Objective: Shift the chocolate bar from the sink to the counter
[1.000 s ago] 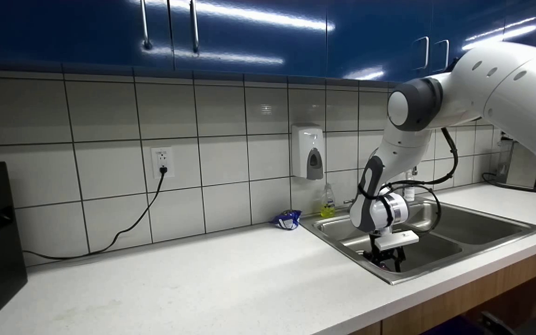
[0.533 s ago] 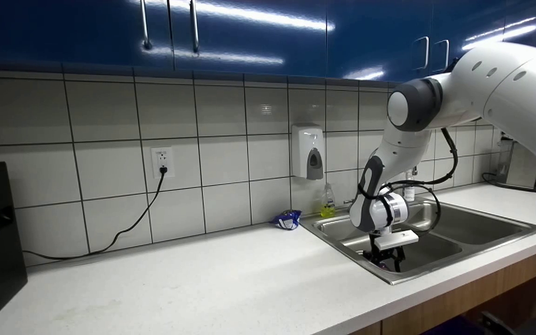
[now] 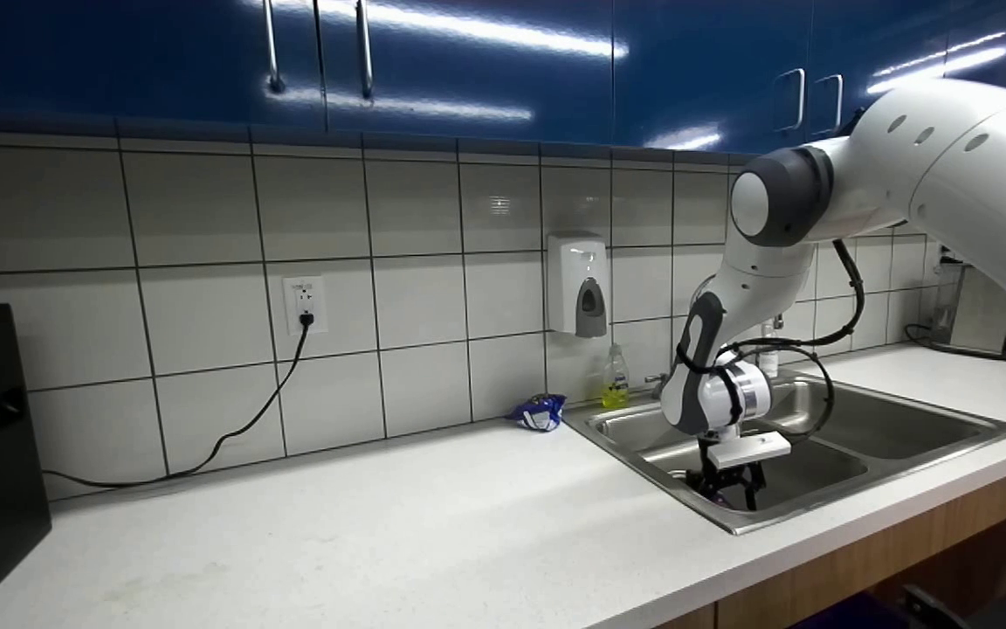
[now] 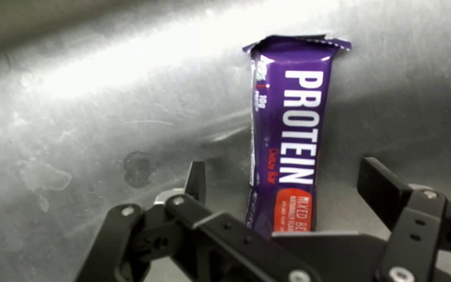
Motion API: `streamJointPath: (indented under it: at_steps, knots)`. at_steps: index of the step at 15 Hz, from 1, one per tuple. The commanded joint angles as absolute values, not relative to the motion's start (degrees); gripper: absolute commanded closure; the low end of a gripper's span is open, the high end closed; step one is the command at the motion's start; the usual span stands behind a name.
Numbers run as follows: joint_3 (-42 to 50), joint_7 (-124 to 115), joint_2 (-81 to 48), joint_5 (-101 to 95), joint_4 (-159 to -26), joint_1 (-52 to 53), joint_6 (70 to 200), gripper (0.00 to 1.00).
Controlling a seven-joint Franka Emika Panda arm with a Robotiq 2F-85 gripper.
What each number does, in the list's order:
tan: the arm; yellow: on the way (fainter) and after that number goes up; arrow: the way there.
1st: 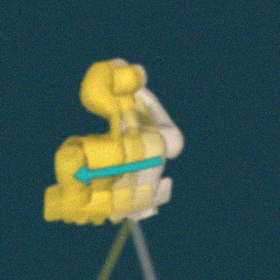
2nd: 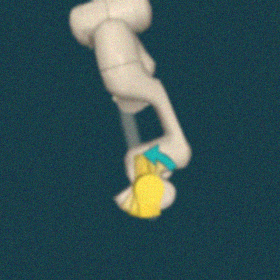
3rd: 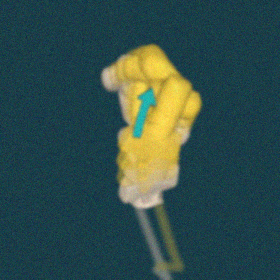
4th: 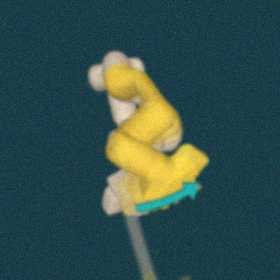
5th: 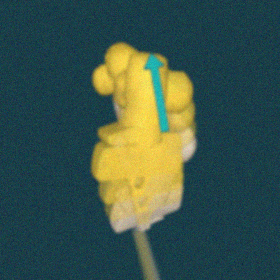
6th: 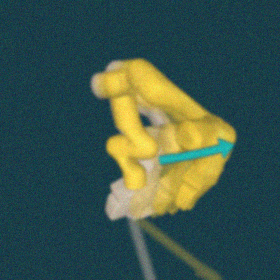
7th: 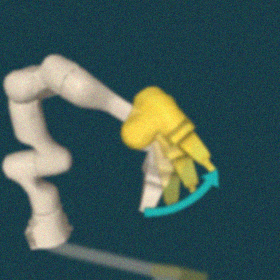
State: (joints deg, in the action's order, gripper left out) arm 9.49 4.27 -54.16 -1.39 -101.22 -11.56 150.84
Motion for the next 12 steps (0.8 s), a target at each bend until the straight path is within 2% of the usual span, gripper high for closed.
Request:
streamJointPath:
  at_steps: [1,12]
  knots:
    - [8.37,4.22,-52.5,-0.64,-102.56,-13.31,151.59,0.0]
    - [5.0,5.78,-51.61,1.39,-104.34,-16.18,155.43,0.0]
